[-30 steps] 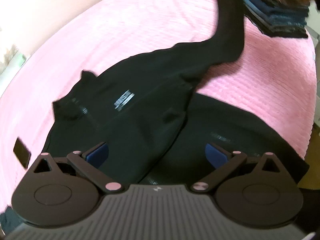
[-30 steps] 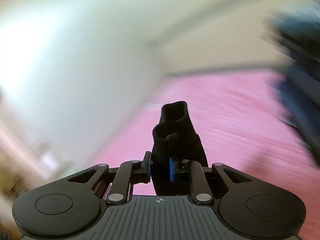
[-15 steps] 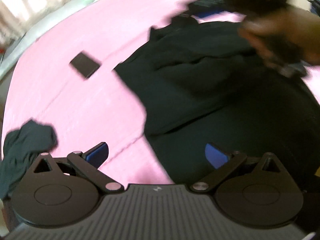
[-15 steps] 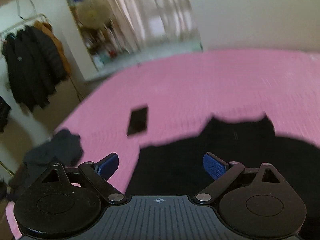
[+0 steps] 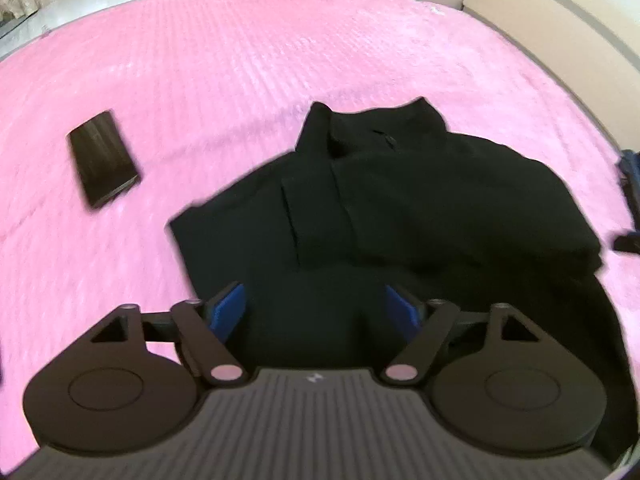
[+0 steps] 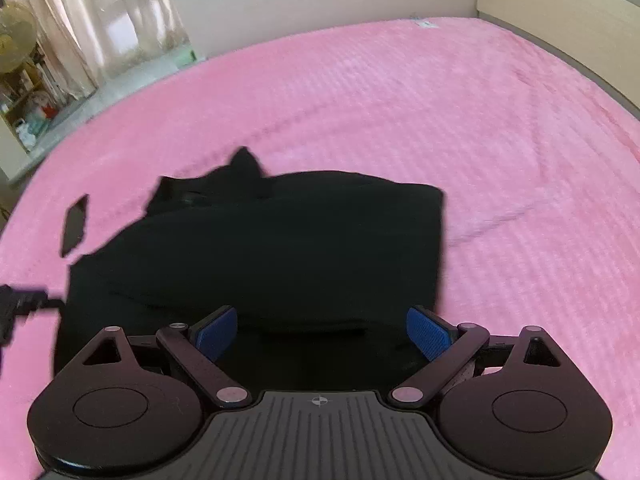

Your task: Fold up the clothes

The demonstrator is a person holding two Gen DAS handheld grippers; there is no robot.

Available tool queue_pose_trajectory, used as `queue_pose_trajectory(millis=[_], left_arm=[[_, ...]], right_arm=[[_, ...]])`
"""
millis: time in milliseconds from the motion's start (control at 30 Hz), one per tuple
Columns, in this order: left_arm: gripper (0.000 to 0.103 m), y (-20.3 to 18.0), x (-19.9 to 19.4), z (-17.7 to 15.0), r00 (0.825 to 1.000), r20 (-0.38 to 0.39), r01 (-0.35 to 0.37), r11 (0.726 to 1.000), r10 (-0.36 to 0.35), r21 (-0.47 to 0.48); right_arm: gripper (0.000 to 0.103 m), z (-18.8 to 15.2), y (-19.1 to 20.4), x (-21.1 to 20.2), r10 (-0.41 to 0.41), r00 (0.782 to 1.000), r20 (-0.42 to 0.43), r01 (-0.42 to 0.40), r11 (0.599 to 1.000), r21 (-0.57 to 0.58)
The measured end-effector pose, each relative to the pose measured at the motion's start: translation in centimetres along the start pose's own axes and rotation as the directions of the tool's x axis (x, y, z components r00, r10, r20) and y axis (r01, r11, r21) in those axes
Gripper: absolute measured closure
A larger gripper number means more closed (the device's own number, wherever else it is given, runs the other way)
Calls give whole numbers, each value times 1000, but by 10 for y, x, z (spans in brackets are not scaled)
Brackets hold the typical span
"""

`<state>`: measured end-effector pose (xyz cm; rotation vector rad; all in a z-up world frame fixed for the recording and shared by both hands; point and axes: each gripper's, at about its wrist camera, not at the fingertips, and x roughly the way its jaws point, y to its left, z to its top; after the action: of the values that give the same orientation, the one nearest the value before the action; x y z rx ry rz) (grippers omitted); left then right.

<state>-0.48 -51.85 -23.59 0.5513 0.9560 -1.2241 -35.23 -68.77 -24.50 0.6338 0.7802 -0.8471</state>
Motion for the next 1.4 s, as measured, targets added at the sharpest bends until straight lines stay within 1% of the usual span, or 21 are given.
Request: queue_pose_trajectory(millis=[100, 200, 233, 267, 300, 333, 367, 400, 500, 600, 667, 867, 1000, 1067, 1100, 1200, 1267, 1300, 1333, 1367, 1400], left_arm=[[36, 7, 49, 27, 1000, -8, 0, 999, 0, -48], [37, 13, 89, 42, 998, -70, -11, 996, 4, -91], [45, 15, 95, 45, 997, -79, 2, 994, -11, -106], [63, 16, 101, 49, 996, -88, 15, 993, -25, -121], [72, 17, 106, 52, 995, -96, 28, 991, -41, -132], [86, 15, 106, 54, 994, -98, 33, 991, -46, -131], [100, 12, 103, 57, 996, -89, 4, 991, -16, -135], [103, 9, 100, 60, 997, -77, -15, 991, 5, -132], [103, 6, 65, 80, 999, 53, -4, 996, 9, -86], [103, 20, 36, 95, 990, 139, -10, 991, 28, -132], [103, 30, 31, 98, 989, 143, -20, 988, 43, -154], [103, 27, 44, 76, 994, 85, -69, 995, 74, -68], [103, 31, 67, 55, 993, -1, -119, 992, 119, -45], [103, 32, 72, 50, 991, -18, -130, 991, 129, -28], [103, 32, 74, 48, 991, -21, -133, 991, 133, -17], [103, 29, 63, 53, 992, 32, -125, 992, 124, 20], [103, 31, 60, 61, 995, 41, -93, 996, 93, -5], [101, 33, 62, 64, 996, 36, -76, 997, 76, -22], [91, 36, 65, 66, 998, 32, -61, 997, 63, -43], [65, 39, 68, 69, 998, 28, -47, 997, 49, -64], [53, 41, 71, 71, 999, 24, -34, 996, 36, -79]], right_arm=[[9, -1, -25, 10, -21, 999, -26, 20, 999, -28], [9, -6, -44, 23, -46, 996, -73, 42, 997, -60], [8, -9, -47, 29, -58, 994, -98, 50, 996, -77], [8, -12, -49, 36, -65, 991, -119, 55, 995, -89], [8, -14, -50, 41, -68, 989, -133, 55, 994, -95], [8, -16, -52, 47, -70, 987, -146, 56, 993, -101], [8, -18, -54, 52, -72, 985, -154, 57, 993, -100], [8, -19, -55, 54, -74, 985, -156, 60, 994, -93], [7, -24, -64, 65, -104, 979, -176, 94, 993, -69], [7, -37, -86, 67, -111, 970, -217, 126, 991, 54], [7, -42, -89, 63, -120, 969, -217, 141, 987, 80], [7, -46, -86, 55, -149, 964, -219, 173, 980, 96], [7, -38, -82, 51, -130, 964, -230, 156, 983, 99], [7, -34, -73, 43, -121, 969, -217, 139, 988, 67], [7, -32, -68, 38, -114, 972, -206, 126, 991, 47], [7, -30, -57, 29, -97, 979, -177, 100, 995, 4], [7, -30, -53, 27, -91, 981, -169, 89, 996, -16], [7, -31, -52, 28, -94, 980, -174, 92, 996, -19], [7, -31, -51, 30, -96, 979, -178, 95, 995, -16], [7, -31, -51, 31, -98, 979, -180, 97, 995, -11], [7, -31, -51, 31, -99, 979, -178, 99, 995, -4]])
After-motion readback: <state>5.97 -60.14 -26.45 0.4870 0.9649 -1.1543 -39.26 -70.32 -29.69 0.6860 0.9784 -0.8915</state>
